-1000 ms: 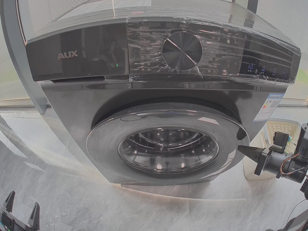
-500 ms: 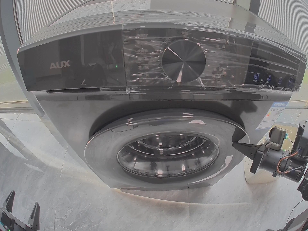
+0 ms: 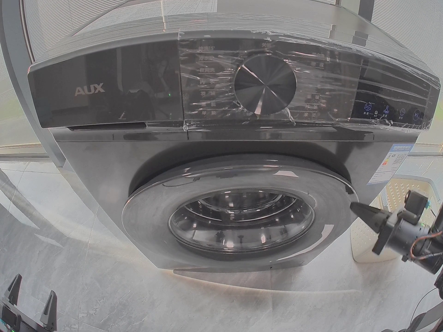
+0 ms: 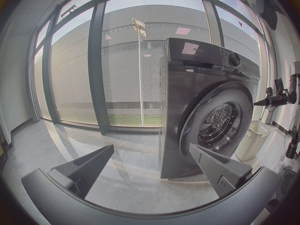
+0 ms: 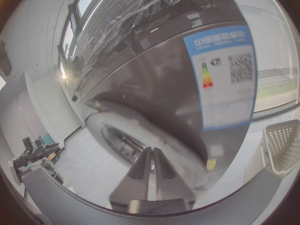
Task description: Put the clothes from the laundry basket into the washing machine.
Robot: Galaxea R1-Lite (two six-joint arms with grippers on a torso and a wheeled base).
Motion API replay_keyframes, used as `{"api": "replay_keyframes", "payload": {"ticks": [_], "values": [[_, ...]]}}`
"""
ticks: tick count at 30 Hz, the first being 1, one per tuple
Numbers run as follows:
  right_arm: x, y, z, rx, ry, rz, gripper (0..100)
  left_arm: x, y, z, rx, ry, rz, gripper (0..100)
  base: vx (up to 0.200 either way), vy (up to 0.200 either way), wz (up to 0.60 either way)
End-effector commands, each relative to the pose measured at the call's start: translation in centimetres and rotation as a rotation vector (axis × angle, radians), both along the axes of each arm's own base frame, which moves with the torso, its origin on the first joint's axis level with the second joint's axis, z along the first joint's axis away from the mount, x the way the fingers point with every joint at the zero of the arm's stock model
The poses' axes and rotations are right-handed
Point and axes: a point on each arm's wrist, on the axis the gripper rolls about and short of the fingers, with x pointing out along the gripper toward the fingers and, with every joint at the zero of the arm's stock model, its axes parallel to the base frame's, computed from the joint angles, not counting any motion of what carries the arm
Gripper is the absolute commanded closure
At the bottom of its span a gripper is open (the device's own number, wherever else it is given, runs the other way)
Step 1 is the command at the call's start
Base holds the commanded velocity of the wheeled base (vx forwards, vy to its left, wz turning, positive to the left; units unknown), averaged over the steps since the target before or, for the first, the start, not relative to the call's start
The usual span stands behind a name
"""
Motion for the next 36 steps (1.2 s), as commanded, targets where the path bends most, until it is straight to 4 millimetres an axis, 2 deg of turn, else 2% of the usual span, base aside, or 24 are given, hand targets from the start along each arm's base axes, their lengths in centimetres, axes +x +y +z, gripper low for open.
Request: {"api": "replay_keyframes", "payload": {"ticks": [1,10,14,22,27,33,36], "values": [[-3.5,-1.1,-1.0,-0.004,0.013,0.063,0,0.0,0.0,-0.5,0.001,0.001,0.0,0,0.0,0.0,0.0],[-6.0,-2.5,-1.1,0.01,-0.036,0.05,0,0.0,0.0,-0.5,-0.005,0.001,0.002,0,0.0,0.0,0.0],[-7.6,-3.8,-1.3,-0.043,-0.077,0.007,0,0.0,0.0,-0.5,-0.007,0.001,0.002,0,0.0,0.0,0.0],[-11.9,-6.4,-2.3,-0.098,-0.161,-0.153,0,0.0,0.0,-0.5,-0.013,0.001,-0.001,0,0.0,0.0,0.0],[-13.9,-7.0,-2.7,-0.088,-0.19,-0.211,0,0.0,0.0,-0.5,-0.013,-0.001,-0.001,0,0.0,0.0,0.0],[-14.8,-7.3,-2.8,-0.09,-0.214,-0.32,0,0.0,0.0,-0.5,-0.013,-0.001,-0.001,0,0.0,0.0,0.0],[-15.3,-7.3,-4.0,-0.093,-0.234,-0.348,0,0.0,0.0,-0.5,-0.015,-0.001,-0.001,0,0.0,0.0,0.0]]}}
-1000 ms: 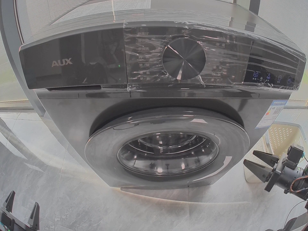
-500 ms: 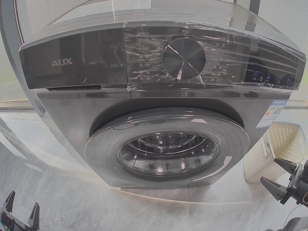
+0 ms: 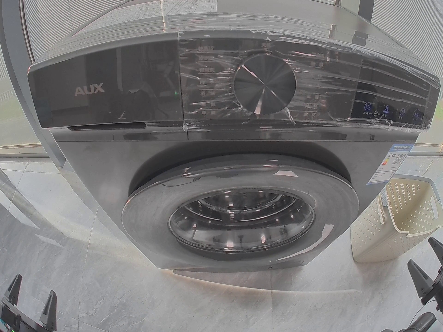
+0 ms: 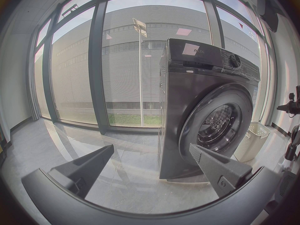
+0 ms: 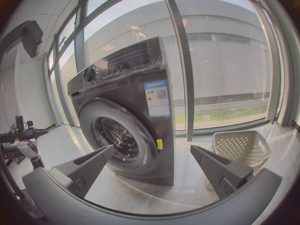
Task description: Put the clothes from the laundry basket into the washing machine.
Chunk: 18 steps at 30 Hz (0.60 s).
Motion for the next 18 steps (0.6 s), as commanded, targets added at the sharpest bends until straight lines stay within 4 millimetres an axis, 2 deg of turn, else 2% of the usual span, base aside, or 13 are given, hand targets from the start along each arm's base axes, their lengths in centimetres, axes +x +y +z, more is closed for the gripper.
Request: {"api": "replay_keyframes", "payload": {"ticks": [1,5,6,12,18], "values": [[-1.9,-0.2,-1.1,0.002,-0.113,-0.066,0,0.0,0.0,-0.5,-0.003,0.002,0.001,0,0.0,0.0,0.0],[-3.5,-0.2,-3.4,-0.006,-0.097,-0.097,0,0.0,0.0,-0.5,-0.003,0.002,0.001,0,0.0,0.0,0.0],[-3.7,-0.2,-4.3,-0.013,-0.046,-0.115,0,0.0,0.0,-0.5,-0.003,0.004,0.001,0,0.0,0.0,0.0],[-3.6,-0.5,-4.3,0.012,-0.043,-0.274,0,0.0,0.0,-0.5,-0.003,0.002,0.0,0,0.0,0.0,0.0],[-3.6,-0.6,-4.6,-0.023,-0.013,-0.325,0,0.0,0.0,-0.5,-0.003,0.004,0.001,0,0.0,0.0,0.0]]}}
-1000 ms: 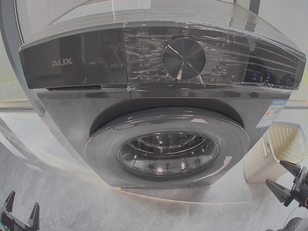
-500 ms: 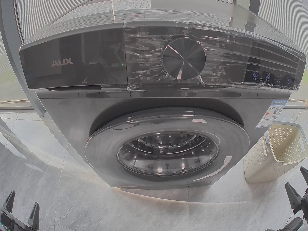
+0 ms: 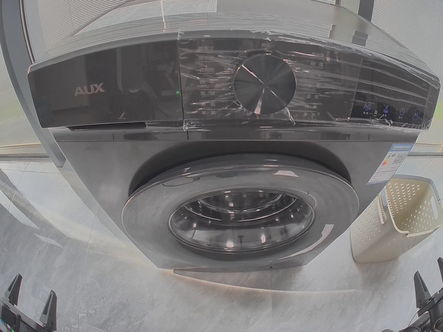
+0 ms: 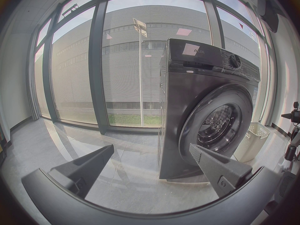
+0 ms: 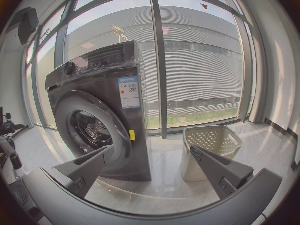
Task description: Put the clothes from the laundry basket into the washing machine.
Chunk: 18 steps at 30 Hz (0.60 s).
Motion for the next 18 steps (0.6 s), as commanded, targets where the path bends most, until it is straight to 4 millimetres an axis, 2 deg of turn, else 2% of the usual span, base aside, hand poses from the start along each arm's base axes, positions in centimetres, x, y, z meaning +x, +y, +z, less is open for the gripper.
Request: {"api": "replay_keyframes", "payload": {"ticks": [1,7,18], "values": [[-0.16,-0.05,-0.88,-0.014,0.012,-0.052,0,0.02,0.01,-0.53,0.0,0.004,0.003,0,0.0,0.0,0.0],[-0.16,0.06,-0.99,-0.067,0.021,0.018,0,0.02,0.01,-0.53,0.0,0.004,0.004,0,0.0,0.0,0.0],[-0.16,0.05,-0.99,-0.07,0.021,0.01,0,0.01,0.0,-0.54,0.018,0.003,0.0,0,0.0,0.0,0.0]]}}
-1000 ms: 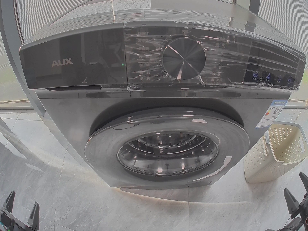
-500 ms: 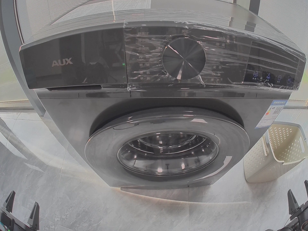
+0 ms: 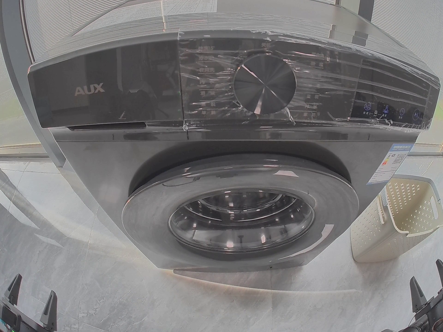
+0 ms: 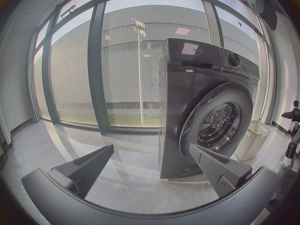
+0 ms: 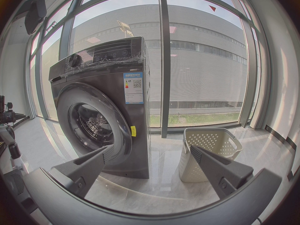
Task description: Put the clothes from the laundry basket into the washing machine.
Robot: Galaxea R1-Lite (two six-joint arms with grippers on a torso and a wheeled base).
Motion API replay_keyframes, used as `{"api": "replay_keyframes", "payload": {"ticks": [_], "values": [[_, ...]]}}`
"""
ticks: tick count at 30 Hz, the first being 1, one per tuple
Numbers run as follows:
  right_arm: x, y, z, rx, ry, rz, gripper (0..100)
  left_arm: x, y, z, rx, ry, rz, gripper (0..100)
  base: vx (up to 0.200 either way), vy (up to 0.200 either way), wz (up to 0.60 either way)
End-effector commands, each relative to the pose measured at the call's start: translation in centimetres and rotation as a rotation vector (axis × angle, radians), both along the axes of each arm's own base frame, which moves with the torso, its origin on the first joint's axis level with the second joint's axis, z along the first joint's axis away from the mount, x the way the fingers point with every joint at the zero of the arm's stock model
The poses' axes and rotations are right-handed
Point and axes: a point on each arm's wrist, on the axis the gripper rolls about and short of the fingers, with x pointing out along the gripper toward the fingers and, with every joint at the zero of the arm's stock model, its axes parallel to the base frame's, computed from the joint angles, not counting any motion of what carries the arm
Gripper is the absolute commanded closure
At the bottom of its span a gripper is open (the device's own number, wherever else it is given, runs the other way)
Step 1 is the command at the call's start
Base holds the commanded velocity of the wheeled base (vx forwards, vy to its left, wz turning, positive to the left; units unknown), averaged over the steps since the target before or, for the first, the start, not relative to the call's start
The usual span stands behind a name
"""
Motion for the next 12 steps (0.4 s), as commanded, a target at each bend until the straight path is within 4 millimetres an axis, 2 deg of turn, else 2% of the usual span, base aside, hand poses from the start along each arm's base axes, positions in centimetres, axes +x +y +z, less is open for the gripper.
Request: {"api": "replay_keyframes", "payload": {"ticks": [1,12], "values": [[0.03,-0.01,-0.5,0.002,0.003,-0.001,0,0.01,0.0,-0.52,0.003,0.001,-0.001,0,0.0,0.0,0.0],[0.03,0.0,-0.52,-0.002,0.005,-0.001,0,0.01,0.0,-0.52,0.003,0.001,-0.001,0,0.0,0.0,0.0]]}}
